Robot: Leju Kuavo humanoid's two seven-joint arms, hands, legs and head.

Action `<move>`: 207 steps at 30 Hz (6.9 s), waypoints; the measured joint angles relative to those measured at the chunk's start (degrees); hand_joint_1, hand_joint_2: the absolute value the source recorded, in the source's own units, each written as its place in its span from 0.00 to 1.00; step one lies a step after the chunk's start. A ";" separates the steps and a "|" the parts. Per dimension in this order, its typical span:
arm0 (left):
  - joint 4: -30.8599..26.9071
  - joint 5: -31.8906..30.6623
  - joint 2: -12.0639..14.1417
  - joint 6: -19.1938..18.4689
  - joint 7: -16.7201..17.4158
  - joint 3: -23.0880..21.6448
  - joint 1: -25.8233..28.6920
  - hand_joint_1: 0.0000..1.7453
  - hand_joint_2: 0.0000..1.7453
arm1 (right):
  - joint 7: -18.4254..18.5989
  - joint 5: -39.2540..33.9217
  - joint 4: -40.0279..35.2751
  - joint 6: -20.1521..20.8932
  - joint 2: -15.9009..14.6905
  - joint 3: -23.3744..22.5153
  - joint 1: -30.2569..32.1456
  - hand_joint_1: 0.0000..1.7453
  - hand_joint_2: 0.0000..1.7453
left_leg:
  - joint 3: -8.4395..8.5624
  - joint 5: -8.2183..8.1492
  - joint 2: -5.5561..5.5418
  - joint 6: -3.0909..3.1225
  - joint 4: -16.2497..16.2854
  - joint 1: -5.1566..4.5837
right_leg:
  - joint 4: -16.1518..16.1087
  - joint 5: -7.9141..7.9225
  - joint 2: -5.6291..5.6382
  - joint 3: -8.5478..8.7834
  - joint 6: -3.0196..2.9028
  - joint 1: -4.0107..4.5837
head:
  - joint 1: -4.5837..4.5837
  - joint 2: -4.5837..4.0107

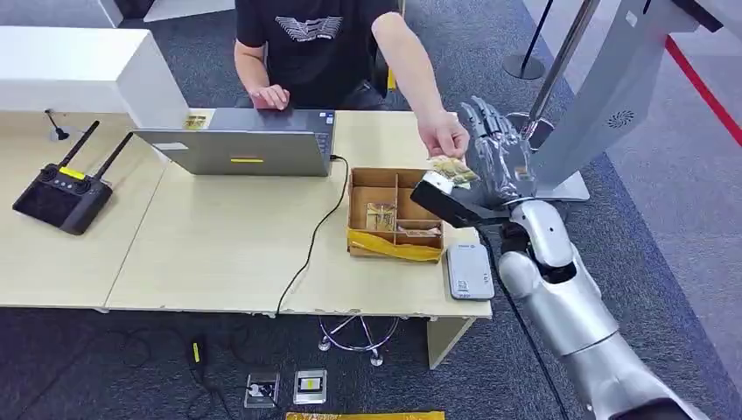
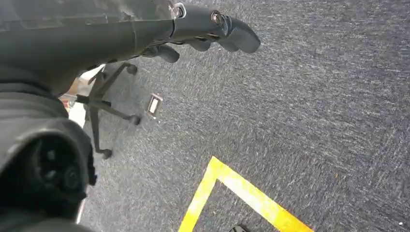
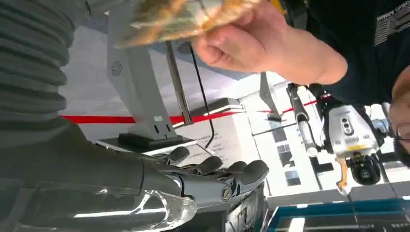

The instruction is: Pass the card to the sensor for recognition and then transmit it.

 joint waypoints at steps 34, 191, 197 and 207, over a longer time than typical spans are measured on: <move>0.13 1.71 0.02 0.13 -1.25 -2.21 0.15 0.00 0.00 | 4.37 6.16 -1.10 5.71 2.80 -6.23 0.68 1.00 1.00 | 0.00 -0.01 0.07 -0.01 0.01 -0.01 | -0.02 0.00 0.17 -0.07 0.00 -0.01 | -0.02 0.00; 0.13 6.51 -1.25 2.10 1.11 -8.85 -0.29 0.00 0.00 | 0.00 -12.20 7.08 -0.66 4.92 -1.64 -0.33 1.00 1.00 | 0.03 -0.06 0.33 -0.06 0.00 0.05 | -0.01 0.02 0.40 -0.07 -0.02 0.05 | -0.02 0.00; 0.13 6.40 -0.02 0.77 -0.18 -10.29 -0.30 0.00 0.00 | 1.40 -8.48 9.20 -0.74 7.19 -1.29 -0.47 1.00 1.00 | 0.02 -0.06 0.34 -0.06 0.00 0.04 | -0.03 0.02 0.42 -0.09 -0.02 0.04 | -0.02 0.00; 0.13 6.64 0.26 0.76 -0.55 -10.75 -0.29 0.00 0.00 | 2.36 -5.99 9.53 -0.48 8.22 -1.38 -0.47 1.00 1.00 | 0.02 -0.06 0.34 -0.06 0.00 0.04 | -0.02 0.02 0.43 -0.09 -0.02 0.04 | 0.00 0.00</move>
